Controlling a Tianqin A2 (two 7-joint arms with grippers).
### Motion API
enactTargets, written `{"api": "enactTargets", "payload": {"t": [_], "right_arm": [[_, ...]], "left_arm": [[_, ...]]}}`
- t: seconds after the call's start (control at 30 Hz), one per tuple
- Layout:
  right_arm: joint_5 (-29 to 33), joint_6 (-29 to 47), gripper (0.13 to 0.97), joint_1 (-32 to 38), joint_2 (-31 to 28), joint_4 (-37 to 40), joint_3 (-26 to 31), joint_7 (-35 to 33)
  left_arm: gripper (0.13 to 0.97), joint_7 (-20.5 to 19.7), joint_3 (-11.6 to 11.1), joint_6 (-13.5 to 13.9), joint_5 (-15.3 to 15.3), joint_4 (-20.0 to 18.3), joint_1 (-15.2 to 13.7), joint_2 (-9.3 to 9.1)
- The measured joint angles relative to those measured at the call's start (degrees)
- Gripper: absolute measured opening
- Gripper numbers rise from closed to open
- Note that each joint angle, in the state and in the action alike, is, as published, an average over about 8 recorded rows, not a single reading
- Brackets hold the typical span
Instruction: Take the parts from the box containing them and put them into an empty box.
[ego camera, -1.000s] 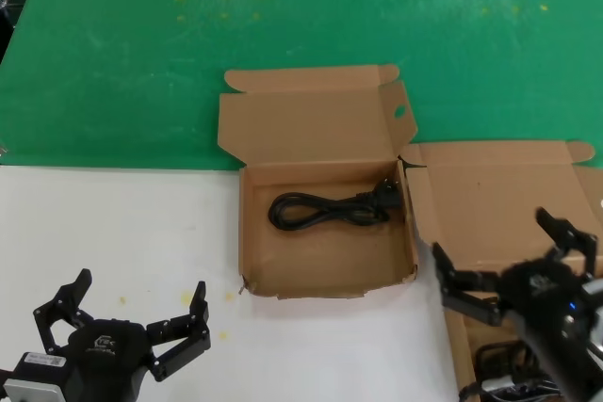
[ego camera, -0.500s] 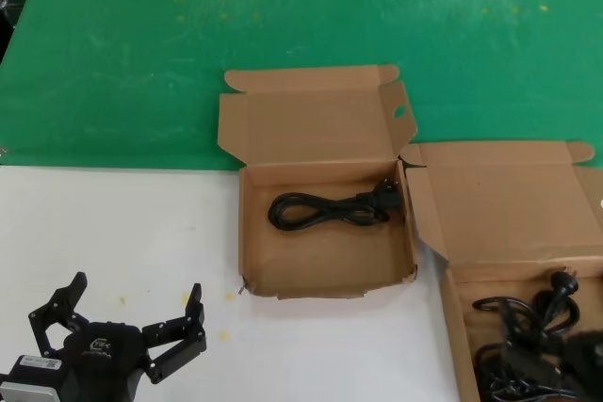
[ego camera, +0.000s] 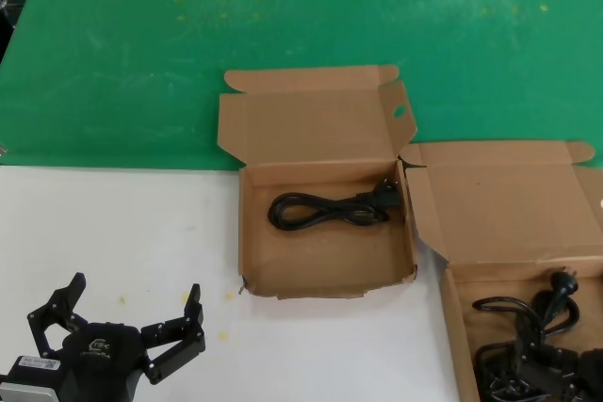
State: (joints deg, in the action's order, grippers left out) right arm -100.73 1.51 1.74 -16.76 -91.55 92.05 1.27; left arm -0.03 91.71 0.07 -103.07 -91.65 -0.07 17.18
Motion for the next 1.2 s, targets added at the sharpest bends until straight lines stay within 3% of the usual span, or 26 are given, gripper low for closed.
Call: {"api": "enactTargets", "payload": {"t": [1.2], "right_arm": [[0.0,0.0,0.966,0.0,0.0,0.0,0.0,0.0]], "left_arm": [[0.966,0.0,0.0,0.0,0.0,0.0,0.0,0.0]]}}
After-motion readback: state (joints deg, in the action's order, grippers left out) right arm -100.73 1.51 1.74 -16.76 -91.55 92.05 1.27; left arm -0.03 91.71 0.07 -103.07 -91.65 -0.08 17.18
